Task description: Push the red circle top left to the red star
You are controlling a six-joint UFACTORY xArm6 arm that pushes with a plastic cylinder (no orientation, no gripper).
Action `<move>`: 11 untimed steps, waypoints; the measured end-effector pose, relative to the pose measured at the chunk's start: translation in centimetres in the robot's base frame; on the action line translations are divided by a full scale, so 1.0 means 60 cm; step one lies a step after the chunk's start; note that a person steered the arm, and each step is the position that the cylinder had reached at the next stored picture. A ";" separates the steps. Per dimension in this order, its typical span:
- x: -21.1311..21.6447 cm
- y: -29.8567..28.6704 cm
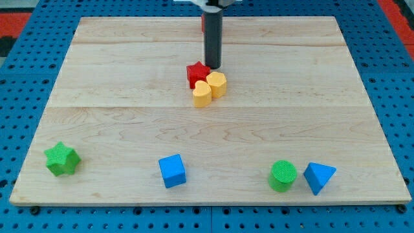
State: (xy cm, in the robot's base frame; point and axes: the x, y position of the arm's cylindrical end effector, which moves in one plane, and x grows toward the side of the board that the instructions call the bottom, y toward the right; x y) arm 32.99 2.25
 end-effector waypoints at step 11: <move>-0.027 -0.157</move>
